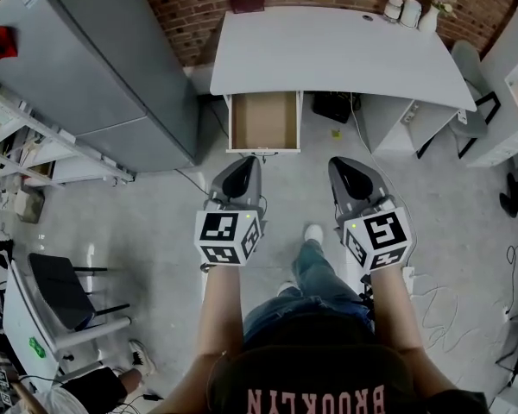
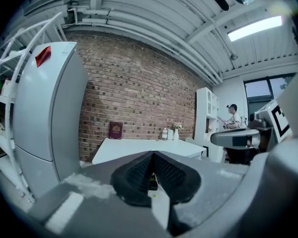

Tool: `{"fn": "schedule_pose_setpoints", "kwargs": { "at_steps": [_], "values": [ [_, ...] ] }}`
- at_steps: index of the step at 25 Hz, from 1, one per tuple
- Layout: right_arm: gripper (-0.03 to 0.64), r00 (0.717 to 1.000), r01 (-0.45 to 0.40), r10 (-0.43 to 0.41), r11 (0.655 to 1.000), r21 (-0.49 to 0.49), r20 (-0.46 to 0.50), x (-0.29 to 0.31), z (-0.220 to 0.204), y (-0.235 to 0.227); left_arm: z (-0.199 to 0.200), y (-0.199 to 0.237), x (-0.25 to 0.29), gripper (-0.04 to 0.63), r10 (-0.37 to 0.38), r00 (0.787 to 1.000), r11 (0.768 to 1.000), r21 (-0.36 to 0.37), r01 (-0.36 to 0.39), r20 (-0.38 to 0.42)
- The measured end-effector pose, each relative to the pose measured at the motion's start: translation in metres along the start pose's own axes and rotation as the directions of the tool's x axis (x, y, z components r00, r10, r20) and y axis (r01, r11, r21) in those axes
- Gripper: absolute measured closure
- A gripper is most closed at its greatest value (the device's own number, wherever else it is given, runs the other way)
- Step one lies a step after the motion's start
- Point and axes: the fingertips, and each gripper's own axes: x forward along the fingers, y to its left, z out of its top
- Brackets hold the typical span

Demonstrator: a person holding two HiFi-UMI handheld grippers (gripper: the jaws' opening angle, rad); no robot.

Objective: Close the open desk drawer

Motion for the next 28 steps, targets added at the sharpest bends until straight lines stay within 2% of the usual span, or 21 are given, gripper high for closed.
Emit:
{"fn": "schedule_pose_setpoints", "kwargs": {
  "at_steps": [7,13,17,21,28],
  "values": [
    [0.618,0.998,-0.057,0.057,0.998,0.007,-0.009,0.051,0.008,-0.059,0.013,0.007,0.072,0.597,-0.002,1.0,1.0,-0.027,0.001,-0.017],
    [0.618,0.994,-0.11,0.11,0.994,-0.001,-0.025,0.098,0.008,-0.108,0.019,0.017,0.131,0.597,0.039,0.998,0.998,-0.039,-0.041,-0.052],
    [0.618,0.987,-0.15,0.15,0.989,0.01,-0.05,0.125,0.0,-0.135,0.02,0.028,0.164,0.597,0.095,0.994,0.994,-0.051,-0.098,-0.063],
    [0.618,0.979,-0.183,0.184,0.983,0.015,-0.093,0.15,-0.013,-0.154,0.018,0.045,0.189,0.595,0.16,0.985,0.983,-0.083,-0.164,-0.058],
    [0.618,0.96,-0.22,0.221,0.975,0.023,-0.174,0.178,-0.046,-0.166,-0.012,0.055,0.209,0.595,0.169,0.977,0.979,-0.09,-0.182,-0.131]
  ]
}}
